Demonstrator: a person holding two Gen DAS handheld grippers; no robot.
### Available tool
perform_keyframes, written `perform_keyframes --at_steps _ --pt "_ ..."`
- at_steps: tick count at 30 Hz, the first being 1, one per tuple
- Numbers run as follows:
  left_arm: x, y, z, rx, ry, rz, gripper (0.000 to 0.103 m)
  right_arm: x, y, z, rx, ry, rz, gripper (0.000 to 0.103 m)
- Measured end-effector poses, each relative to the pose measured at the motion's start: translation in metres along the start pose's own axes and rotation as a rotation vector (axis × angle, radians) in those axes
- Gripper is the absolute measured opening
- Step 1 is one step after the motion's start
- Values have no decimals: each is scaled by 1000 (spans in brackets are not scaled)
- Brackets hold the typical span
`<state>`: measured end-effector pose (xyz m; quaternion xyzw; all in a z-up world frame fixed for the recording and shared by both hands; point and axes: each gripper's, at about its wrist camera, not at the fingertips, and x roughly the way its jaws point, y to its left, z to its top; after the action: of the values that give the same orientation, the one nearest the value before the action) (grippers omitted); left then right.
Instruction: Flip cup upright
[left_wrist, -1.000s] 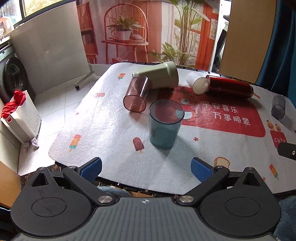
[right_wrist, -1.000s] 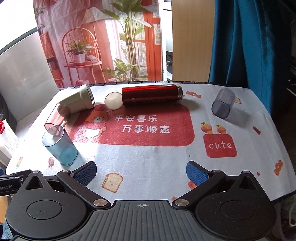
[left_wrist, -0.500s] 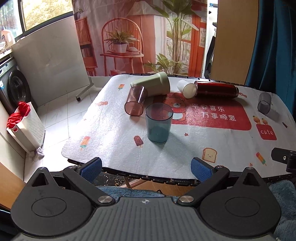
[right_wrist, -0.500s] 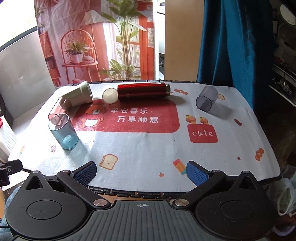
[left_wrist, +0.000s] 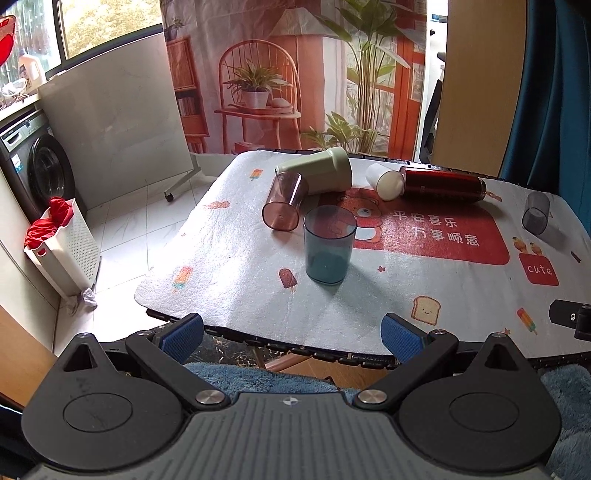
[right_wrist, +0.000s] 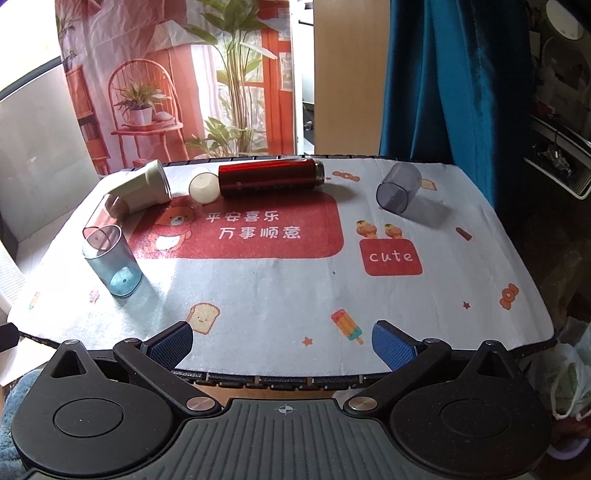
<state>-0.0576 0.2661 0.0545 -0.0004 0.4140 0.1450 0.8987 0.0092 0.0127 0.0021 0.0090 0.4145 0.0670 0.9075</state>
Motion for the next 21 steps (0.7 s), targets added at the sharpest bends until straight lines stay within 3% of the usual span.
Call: perform_keyframes --at_steps 21 --pt "-1 3 -1 -3 -3 3 103 7 1 1 -13 28 -12 103"
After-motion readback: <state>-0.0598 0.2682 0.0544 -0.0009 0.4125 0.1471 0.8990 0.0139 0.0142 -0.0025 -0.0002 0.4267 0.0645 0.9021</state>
